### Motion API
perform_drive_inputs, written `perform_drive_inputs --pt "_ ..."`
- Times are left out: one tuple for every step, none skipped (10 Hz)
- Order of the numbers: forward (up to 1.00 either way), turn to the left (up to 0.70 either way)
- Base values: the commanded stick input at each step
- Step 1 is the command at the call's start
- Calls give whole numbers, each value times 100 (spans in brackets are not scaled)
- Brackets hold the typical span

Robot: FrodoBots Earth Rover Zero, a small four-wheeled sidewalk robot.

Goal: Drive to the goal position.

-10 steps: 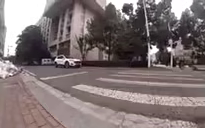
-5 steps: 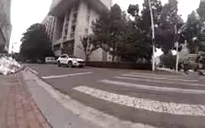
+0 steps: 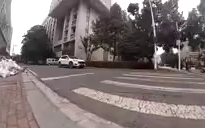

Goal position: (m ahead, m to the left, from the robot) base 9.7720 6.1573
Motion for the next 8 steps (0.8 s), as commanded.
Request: perform_drive_inputs --pt "45 -27" --pt "45 -27" --pt "45 -19" --pt "45 -9" --pt "45 0" --pt "45 0" --pt "45 0" --pt "45 0"
